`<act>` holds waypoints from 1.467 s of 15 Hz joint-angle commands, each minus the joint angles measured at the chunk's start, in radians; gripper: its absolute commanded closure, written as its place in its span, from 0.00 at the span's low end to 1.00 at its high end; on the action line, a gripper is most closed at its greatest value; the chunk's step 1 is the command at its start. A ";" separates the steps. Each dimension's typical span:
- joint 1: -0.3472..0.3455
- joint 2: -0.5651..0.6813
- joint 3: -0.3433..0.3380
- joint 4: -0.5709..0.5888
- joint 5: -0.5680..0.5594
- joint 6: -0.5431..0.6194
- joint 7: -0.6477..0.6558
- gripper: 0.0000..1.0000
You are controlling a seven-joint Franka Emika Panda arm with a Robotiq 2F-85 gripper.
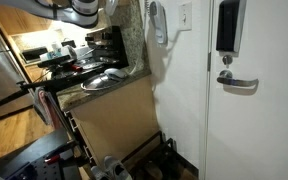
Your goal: Hang up the telephone cord on the handset
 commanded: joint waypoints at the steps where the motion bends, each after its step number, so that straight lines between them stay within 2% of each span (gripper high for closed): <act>1: -0.033 -0.029 0.012 0.017 0.001 -0.007 0.002 0.97; 2: -0.014 -0.003 0.004 -0.001 0.000 0.002 -0.001 0.87; 9: -0.028 -0.003 0.010 0.000 0.000 0.002 -0.001 0.87; 10: -0.031 -0.012 0.011 0.008 -0.001 0.000 -0.002 0.97; 15: -0.046 -0.015 0.003 0.032 0.001 -0.006 0.002 0.97; 22: -0.139 -0.024 0.022 0.087 -0.001 -0.024 0.006 0.97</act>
